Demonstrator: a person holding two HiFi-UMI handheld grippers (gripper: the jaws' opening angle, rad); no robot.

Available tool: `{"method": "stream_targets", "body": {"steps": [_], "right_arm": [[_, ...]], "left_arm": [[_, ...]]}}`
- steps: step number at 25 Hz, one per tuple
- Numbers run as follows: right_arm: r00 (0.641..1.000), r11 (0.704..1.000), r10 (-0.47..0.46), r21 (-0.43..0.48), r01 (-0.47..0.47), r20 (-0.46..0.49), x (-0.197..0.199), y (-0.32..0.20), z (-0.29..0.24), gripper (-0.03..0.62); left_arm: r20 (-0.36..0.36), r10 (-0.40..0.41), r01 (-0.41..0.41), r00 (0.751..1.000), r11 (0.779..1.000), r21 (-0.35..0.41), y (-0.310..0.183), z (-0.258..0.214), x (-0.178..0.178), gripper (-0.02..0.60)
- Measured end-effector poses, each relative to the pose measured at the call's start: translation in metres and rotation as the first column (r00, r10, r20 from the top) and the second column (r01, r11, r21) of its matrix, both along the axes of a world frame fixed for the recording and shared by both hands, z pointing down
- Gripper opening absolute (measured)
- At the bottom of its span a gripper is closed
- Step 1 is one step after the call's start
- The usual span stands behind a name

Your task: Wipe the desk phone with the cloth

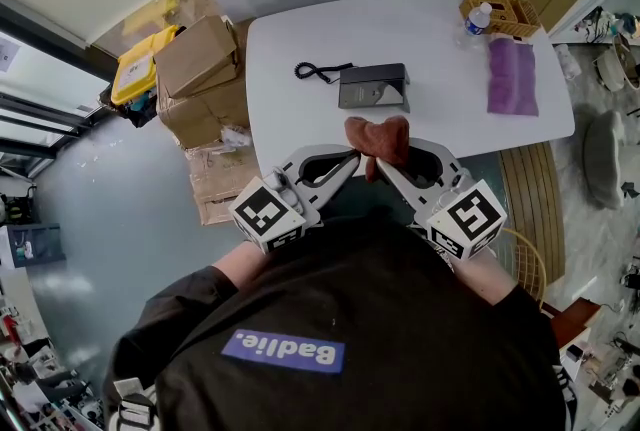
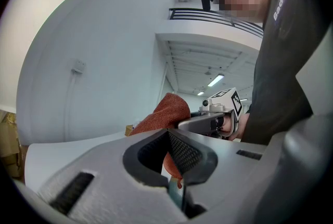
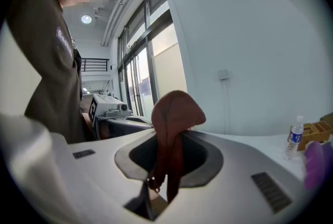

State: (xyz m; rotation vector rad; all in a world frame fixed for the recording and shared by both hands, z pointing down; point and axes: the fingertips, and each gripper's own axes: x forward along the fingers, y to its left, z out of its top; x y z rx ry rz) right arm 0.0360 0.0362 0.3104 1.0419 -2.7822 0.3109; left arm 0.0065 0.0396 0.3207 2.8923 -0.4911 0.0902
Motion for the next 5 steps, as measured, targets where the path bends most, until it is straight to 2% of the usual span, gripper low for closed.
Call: {"method": "stream_targets", "body": {"steps": [5], "right_arm": [[1.000, 1.000, -0.003, 0.001, 0.003, 0.001, -0.0036, -0.0005, 0.0011, 0.089]], "left_arm": [[0.042, -0.008, 0.009, 0.999, 1.000, -0.025, -0.0005, 0.0064, -0.0060, 0.009]]}}
